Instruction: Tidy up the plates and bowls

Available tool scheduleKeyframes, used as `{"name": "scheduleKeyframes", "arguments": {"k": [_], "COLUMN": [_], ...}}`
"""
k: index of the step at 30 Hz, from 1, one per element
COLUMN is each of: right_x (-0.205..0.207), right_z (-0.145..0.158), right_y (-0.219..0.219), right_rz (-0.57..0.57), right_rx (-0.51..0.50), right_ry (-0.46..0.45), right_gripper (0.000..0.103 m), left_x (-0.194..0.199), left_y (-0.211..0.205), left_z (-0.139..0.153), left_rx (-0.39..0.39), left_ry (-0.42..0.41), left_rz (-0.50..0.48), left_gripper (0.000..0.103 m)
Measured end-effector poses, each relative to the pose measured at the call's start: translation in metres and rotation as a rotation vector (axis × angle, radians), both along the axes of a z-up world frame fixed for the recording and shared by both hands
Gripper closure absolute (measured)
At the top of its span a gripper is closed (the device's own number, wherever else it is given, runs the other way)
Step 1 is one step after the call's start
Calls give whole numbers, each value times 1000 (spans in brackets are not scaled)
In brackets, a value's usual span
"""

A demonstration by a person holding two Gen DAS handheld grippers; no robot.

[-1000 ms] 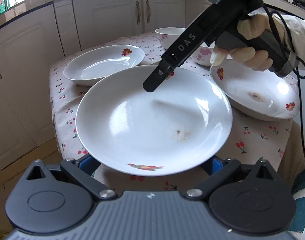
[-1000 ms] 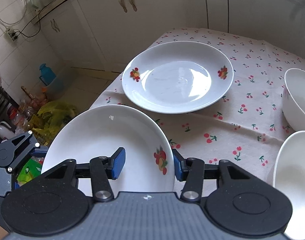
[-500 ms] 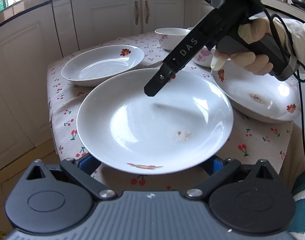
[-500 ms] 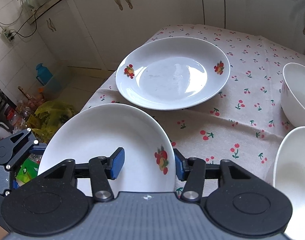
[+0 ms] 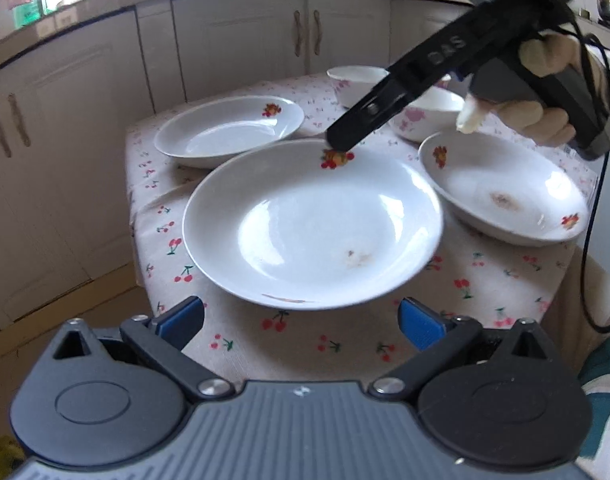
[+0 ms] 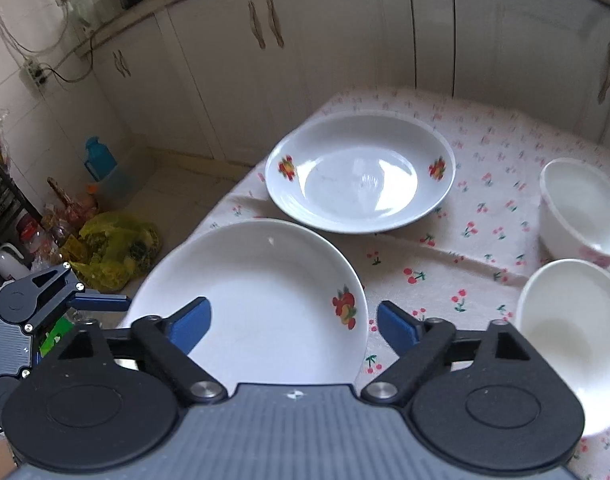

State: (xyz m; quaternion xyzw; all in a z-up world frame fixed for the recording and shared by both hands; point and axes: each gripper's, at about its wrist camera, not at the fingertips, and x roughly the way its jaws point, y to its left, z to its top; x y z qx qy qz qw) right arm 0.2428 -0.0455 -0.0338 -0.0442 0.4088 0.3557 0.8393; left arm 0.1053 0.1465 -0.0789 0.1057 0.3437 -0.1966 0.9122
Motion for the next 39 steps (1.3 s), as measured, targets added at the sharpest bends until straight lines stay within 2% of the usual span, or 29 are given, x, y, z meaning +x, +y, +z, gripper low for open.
{"name": "scheduleKeyframes", "arguments": {"k": [7, 13, 20, 25, 29, 39], "right_x": [-47, -83, -103, -109, -111, -111], "right_z": [19, 21, 12, -5, -18, -32], "right_y": [-32, -72, -125, -157, -176, -192], "right_rz": [-22, -81, -207, -300, -353, -376], "right_rx": [13, 4, 21, 20, 25, 41], "right_ry": [-107, -157, -154, -116, -77, -29], "right_gripper": [2, 2, 1, 1, 1, 1], "left_x": [-25, -40, -48, -45, -44, -31], "left_y": [-15, -38, -78, -108, -128, -155], "left_z": [22, 31, 28, 12, -4, -23], "left_rx": [-23, -67, -62, -69, -40, -4], "left_ry": [-24, -45, -50, -12, -6, 33], "left_rz": [90, 91, 35, -14, -50, -114], "left_gripper": [1, 1, 1, 1, 1, 1]}}
